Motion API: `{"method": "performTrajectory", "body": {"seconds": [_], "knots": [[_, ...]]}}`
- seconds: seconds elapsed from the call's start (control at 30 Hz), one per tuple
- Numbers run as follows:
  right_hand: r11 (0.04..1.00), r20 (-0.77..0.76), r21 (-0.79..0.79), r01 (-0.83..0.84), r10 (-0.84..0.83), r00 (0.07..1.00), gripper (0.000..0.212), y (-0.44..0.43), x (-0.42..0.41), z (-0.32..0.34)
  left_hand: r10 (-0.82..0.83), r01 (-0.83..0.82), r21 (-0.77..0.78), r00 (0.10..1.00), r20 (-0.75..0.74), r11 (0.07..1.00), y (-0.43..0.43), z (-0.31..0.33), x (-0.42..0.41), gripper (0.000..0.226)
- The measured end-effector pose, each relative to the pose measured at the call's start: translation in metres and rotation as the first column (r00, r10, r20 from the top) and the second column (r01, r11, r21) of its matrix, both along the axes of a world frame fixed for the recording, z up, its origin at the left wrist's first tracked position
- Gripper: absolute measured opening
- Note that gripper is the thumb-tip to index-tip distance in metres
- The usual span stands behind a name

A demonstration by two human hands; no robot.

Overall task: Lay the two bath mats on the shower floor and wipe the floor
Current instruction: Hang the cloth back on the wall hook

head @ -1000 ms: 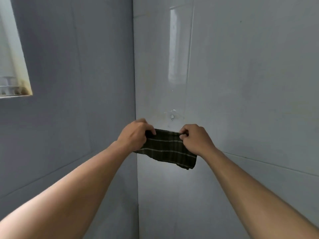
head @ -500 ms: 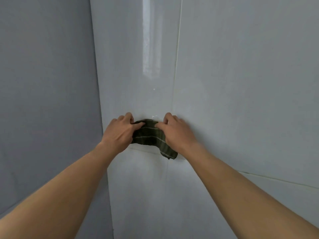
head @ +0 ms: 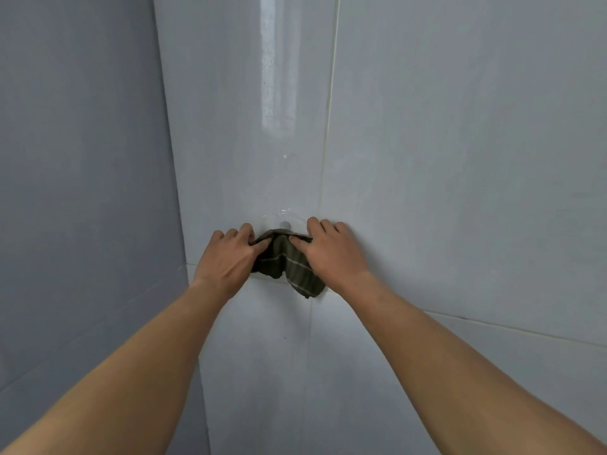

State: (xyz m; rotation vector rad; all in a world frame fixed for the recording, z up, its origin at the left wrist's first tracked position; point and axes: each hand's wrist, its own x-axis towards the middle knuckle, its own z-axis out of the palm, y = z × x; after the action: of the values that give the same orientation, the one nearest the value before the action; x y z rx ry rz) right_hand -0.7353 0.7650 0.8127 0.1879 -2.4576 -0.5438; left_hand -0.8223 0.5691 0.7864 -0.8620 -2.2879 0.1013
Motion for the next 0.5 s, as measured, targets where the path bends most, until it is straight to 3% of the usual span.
{"method": "performTrajectory", "body": {"seconds": [0.13, 0.33, 0.5], "knots": [[1.000, 0.009, -0.028, -0.007, 0.008, 1.000, 0.046, 0.000, 0.000, -0.007, 0.039, -0.036, -0.084, 0.998, 0.041, 0.996, 0.004, -0.011, 0.005, 0.082], [0.997, 0.026, -0.067, -0.028, 0.030, 0.999, 0.049, 0.000, 0.009, -0.019, -0.040, 0.036, 0.066, 0.997, 0.062, 0.997, 0.010, -0.020, 0.010, 0.054], [0.994, 0.107, -0.084, -0.076, 0.085, 0.991, 0.043, 0.012, 0.020, -0.027, -0.111, 0.079, 0.182, 0.979, 0.173, 0.980, 0.007, -0.026, 0.021, 0.040]]}}
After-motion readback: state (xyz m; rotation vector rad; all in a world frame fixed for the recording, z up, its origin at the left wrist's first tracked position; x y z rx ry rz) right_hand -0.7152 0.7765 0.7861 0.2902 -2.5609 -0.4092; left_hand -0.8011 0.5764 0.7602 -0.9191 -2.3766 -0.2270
